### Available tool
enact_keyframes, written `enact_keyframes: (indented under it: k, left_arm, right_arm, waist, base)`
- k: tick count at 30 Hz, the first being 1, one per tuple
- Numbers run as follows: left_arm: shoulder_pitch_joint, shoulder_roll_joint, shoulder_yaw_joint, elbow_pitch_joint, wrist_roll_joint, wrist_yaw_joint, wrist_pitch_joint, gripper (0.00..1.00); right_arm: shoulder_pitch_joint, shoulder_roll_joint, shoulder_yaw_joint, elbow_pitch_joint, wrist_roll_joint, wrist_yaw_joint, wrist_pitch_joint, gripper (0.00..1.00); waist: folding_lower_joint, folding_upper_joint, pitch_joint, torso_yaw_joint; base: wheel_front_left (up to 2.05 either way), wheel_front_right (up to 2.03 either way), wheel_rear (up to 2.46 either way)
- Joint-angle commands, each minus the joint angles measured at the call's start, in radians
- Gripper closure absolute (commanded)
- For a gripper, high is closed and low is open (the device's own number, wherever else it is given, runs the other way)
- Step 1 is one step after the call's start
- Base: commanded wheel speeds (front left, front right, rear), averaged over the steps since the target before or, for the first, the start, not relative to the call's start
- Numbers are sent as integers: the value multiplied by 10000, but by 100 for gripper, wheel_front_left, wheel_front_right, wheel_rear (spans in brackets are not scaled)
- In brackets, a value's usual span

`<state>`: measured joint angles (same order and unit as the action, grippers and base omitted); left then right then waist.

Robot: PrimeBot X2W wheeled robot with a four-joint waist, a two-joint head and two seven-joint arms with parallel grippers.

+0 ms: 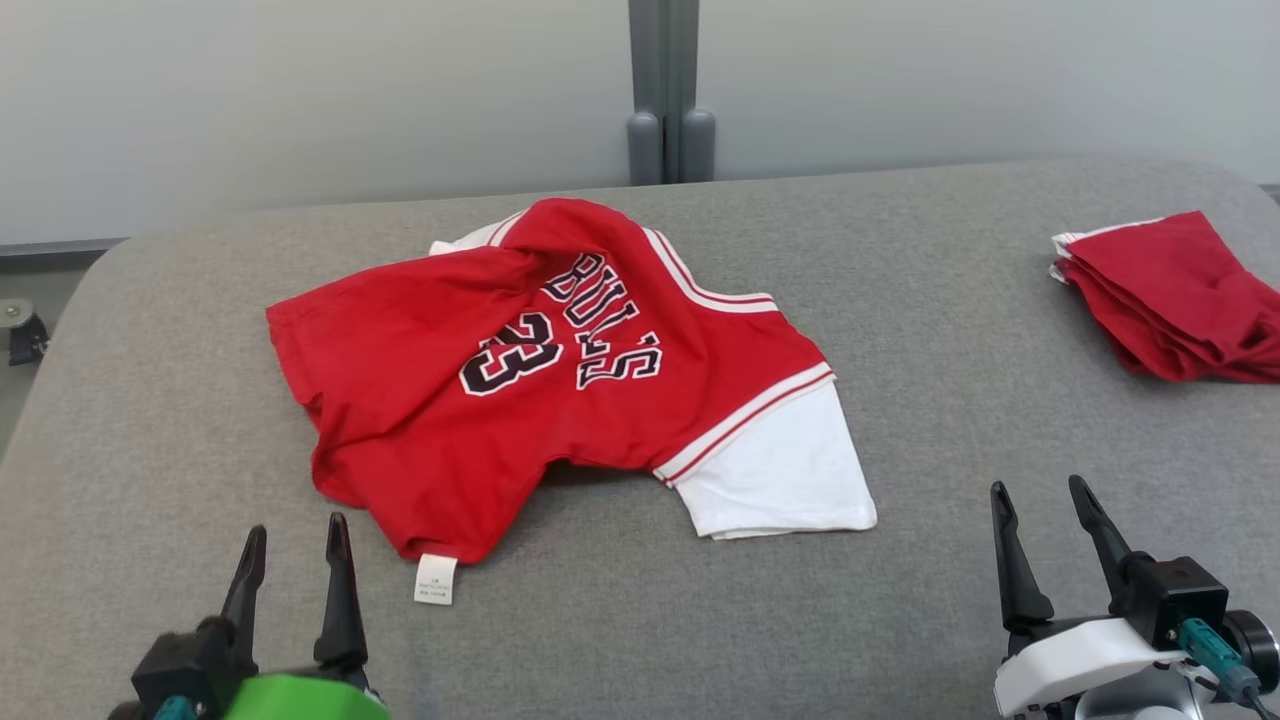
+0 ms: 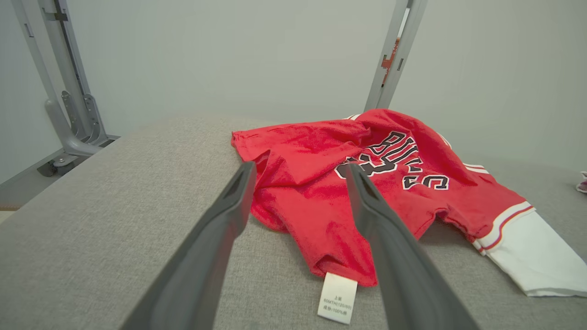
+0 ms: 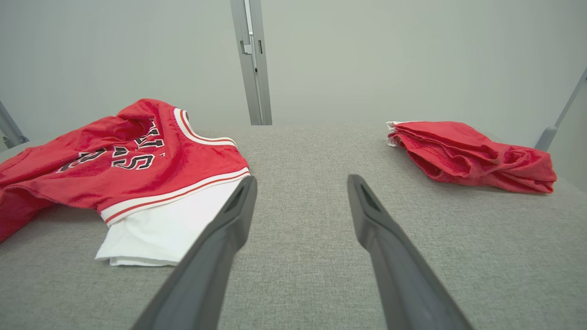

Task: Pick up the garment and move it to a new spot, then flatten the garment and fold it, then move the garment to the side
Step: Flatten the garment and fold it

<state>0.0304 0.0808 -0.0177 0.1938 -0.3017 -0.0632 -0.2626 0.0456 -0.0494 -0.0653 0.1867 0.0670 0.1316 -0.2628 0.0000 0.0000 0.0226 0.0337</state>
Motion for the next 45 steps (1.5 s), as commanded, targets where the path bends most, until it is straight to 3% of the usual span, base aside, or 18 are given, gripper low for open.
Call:
enact_keyframes:
  k: [1, 11, 21, 31, 32, 34, 35, 36, 38, 45]
  left_arm:
    - [344, -25, 51, -138, 105, -91, -27, 0]
    - [831, -245, -104, 380, 407, -361, -26, 0]
    - [-1044, 44, -846, 3124, 576, -570, 157, 0]
    - [-2587, 529, -528, 5555, 483, -204, 265, 2]
    - [-2657, 545, -552, 5699, 458, -248, 234, 9]
    - [-2775, 591, -609, 5910, 473, -299, 183, 11]
    - [-2856, 607, -623, 6039, 473, -312, 164, 19]
    - [-2903, 622, -645, 6136, 493, -314, 171, 51]
    - [-2970, 692, -695, 6404, 555, -287, 176, 100]
    - [-2766, 1282, -1237, 6188, 1148, -145, 488, 100]
  right_arm:
    - [169, -21, -17, 9, 11, -19, -25, 0]
    - [163, -22, 329, 166, 69, -19, -25, 0]
    - [-316, -24, 557, 78, -28, -19, -25, 0]
    - [-527, -21, 469, 16, 115, -19, -25, 0]
    - [-531, -19, 445, 10, 127, -19, -25, 0]
    - [-546, -21, 428, 8, 133, -19, -25, 0]
    - [-556, -21, 407, 8, 172, -19, -25, 0]
    - [-565, -21, 395, 8, 192, -19, -25, 0]
    - [-571, -21, 417, 25, 240, -19, -25, 0]
    - [-241, -21, 272, 33, 309, -19, -25, 0]
  waist:
    - [0, 0, -429, 521]
    - [0, 0, -443, 518]
    - [0, 0, 387, -299]
    - [0, 0, 959, -1120]
    - [0, 0, 980, -1153]
    - [0, 0, 1012, -1195]
    - [0, 0, 1024, -1206]
    - [0, 0, 1029, -1208]
    - [0, 0, 1019, -1196]
    - [0, 0, 783, -789]
  base:
    - [0, 0, 0]
    - [0, 0, 0]
    - [0, 0, 0]
    - [0, 0, 0]
    - [0, 0, 0]
    - [0, 0, 0]
    - [0, 0, 0]
    - [0, 0, 0]
    - [0, 0, 0]
    - [0, 0, 0]
